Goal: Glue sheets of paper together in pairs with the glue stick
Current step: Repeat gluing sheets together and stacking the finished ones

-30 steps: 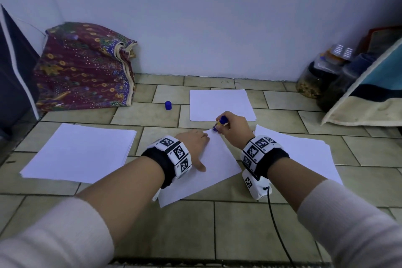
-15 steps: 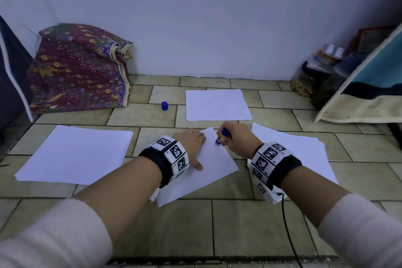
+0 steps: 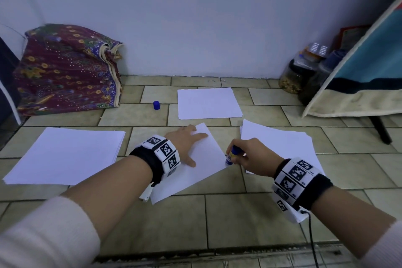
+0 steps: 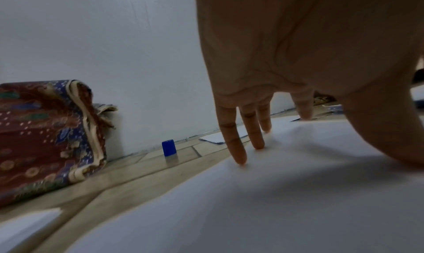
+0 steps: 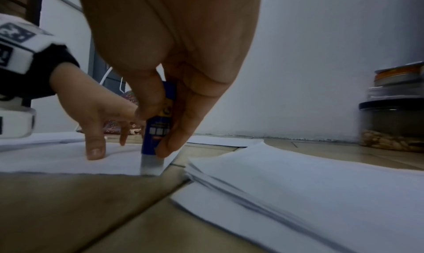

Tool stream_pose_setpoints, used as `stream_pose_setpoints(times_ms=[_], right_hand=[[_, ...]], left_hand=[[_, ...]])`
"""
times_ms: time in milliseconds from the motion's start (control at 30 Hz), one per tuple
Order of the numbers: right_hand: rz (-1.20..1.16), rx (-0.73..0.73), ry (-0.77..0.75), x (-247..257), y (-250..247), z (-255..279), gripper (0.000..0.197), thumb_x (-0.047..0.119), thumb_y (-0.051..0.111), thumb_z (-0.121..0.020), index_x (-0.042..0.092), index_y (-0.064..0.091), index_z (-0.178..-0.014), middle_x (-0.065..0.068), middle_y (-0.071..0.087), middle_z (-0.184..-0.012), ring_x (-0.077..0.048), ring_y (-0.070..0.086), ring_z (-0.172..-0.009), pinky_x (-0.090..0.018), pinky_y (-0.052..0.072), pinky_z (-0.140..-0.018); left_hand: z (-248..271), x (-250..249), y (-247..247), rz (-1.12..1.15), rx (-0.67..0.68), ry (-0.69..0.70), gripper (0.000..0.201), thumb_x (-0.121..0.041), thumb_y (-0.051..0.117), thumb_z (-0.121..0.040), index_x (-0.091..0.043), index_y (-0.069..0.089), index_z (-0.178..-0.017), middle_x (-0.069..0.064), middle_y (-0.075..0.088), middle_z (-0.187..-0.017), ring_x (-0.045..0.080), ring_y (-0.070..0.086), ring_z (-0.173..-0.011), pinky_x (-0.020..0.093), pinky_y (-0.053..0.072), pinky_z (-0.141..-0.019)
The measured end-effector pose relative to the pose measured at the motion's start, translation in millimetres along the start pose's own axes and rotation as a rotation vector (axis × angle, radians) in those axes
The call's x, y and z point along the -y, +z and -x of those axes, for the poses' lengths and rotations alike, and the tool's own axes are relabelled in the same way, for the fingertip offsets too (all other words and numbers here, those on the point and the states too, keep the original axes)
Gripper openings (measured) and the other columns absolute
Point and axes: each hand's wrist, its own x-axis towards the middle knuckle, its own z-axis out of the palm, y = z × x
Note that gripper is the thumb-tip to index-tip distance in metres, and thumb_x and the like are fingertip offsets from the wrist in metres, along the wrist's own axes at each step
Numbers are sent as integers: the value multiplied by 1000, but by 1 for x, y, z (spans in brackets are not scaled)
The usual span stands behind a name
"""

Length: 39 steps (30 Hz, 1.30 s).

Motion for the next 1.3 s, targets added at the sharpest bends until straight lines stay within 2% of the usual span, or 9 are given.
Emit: stream_pose_setpoints(times_ms=[67, 133, 267, 400, 500, 700, 1000, 1167, 1300], right_hand=[[-52, -70, -3, -2, -2, -2, 8, 15, 61, -89, 15, 62, -97, -3, 69, -92, -21, 65, -84, -34, 54, -78], [-154, -195, 14, -3, -6, -6, 5, 15, 62, -88, 14, 62, -93, -3, 69, -90, -19, 67, -82, -32, 55, -78], [-387, -309, 67, 3, -17, -13, 5, 1, 59, -90, -4, 59, -91, 4, 66, -73, 0, 65, -61, -13, 53, -63], [-365, -330, 91, 9, -14, -27, 6, 5, 60, -89, -1, 60, -90, 6, 65, -69, -12, 66, -64, -32, 57, -75], [-357, -323, 76, 18, -7, -39, 8, 6, 60, -89, -2, 60, -90, 2, 66, -73, -23, 67, -71, -39, 56, -79], [-327, -328, 94, 36, 3, -73, 10, 12, 61, -89, 6, 60, -97, -12, 70, -87, -25, 67, -81, -39, 53, -84], [-242, -238, 97, 57, 16, -122, 20, 10, 63, -86, 3, 64, -105, -13, 64, -109, -27, 60, -102, -36, 49, -91], [-85, -152, 81, 62, 15, -131, 21, 9, 61, -89, 3, 62, -110, -11, 63, -112, -24, 58, -105, -22, 43, -79], [63, -68, 38, 63, 13, -123, 21, 10, 57, -91, 5, 60, -111, -12, 63, -112, -26, 57, -104, -27, 45, -82]], left_hand=[[4, 1, 0, -63, 10, 2, 86, -55, 65, -82, -40, 15, -150, 0, 0, -158, 25, 17, -144, 43, 41, -103], [8, 2, 2, -98, 0, -30, 80, -60, 59, -83, -38, 21, -149, 2, 3, -157, 26, 19, -142, 41, 43, -100], [17, 3, 7, -125, -149, -127, 84, -65, 61, -78, -11, 36, -138, 7, 27, -139, 23, 33, -126, 35, 43, -90], [21, 3, 12, 2, -194, -14, 62, -46, 60, -88, -11, 38, -134, 3, 26, -145, 19, 30, -130, 37, 43, -97], [23, 6, 13, 14, -118, -36, 64, -50, 57, -89, -14, 37, -137, 0, 35, -142, 18, 32, -129, 41, 45, -96], [21, 13, 8, -57, -108, -123, 89, -69, 64, -73, -12, 37, -137, 2, 37, -141, 19, 35, -129, 38, 43, -98], [18, 17, 11, 58, -118, -172, 90, -63, 70, -71, -8, 34, -133, 7, 42, -135, 22, 43, -122, 35, 41, -94], [18, 20, 15, 79, -146, -168, 94, -65, 70, -70, -9, 33, -136, 7, 41, -137, 22, 44, -123, 35, 42, -93], [16, 19, 14, 75, -149, -175, 95, -65, 72, -68, -9, 33, -135, 6, 42, -135, 22, 44, -122, 36, 42, -93]])
